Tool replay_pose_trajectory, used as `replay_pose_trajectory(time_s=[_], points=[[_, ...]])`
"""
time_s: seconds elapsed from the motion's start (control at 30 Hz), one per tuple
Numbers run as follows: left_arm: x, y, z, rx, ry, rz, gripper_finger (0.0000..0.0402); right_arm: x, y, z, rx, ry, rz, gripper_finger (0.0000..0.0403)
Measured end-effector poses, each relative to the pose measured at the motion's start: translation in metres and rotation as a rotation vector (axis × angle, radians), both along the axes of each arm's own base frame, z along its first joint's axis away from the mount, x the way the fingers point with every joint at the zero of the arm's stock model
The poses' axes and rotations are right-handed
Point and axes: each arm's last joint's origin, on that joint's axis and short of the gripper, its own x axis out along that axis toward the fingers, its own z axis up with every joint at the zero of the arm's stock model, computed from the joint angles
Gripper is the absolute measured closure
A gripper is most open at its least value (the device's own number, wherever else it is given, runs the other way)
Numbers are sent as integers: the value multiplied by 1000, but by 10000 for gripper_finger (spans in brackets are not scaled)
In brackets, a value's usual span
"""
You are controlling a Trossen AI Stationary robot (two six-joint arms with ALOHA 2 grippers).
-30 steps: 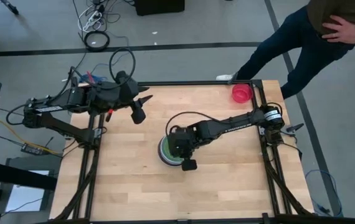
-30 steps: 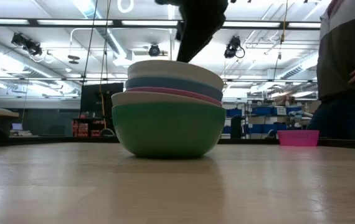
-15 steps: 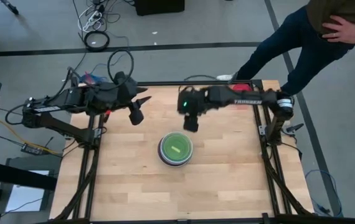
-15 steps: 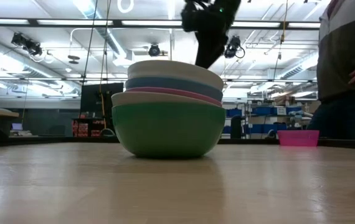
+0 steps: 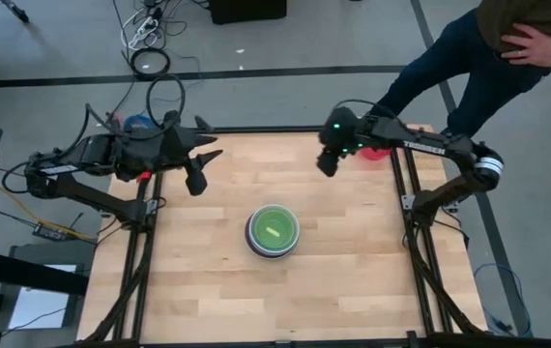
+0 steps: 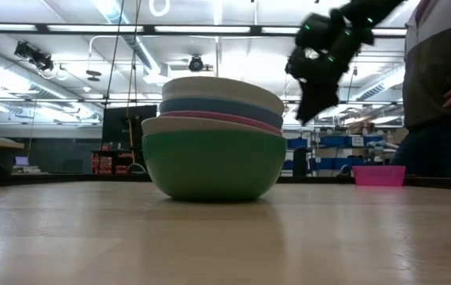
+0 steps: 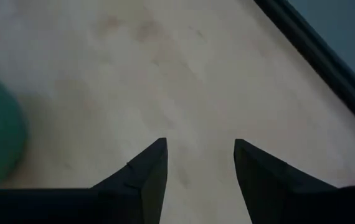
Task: Nest bowls inside each other
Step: Stack the red bowl on top of the yellow bowl
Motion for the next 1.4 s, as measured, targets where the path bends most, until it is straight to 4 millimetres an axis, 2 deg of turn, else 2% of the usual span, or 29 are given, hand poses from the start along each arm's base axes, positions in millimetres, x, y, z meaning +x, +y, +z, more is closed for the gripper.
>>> replay_pose_trajectory(time_s=[0.17, 0.37, 0.73, 1.07, 1.4], points=[[-2, 0, 0, 5, 3, 10, 249, -39, -9, -33, 89, 10, -118, 231], [-2, 0, 0, 5, 4, 11, 249, -65, -11, -63, 162, -7, -203, 229], [-2, 1, 0, 5, 5, 14, 249, -73, -16, -63, 136, -19, -198, 231], [-2, 1, 0, 4, 5, 13, 249, -109, -31, -74, 248, 62, -316, 216], [-2, 0, 0, 1, 5, 8, 249, -130, -44, -77, 256, 52, -418, 202]])
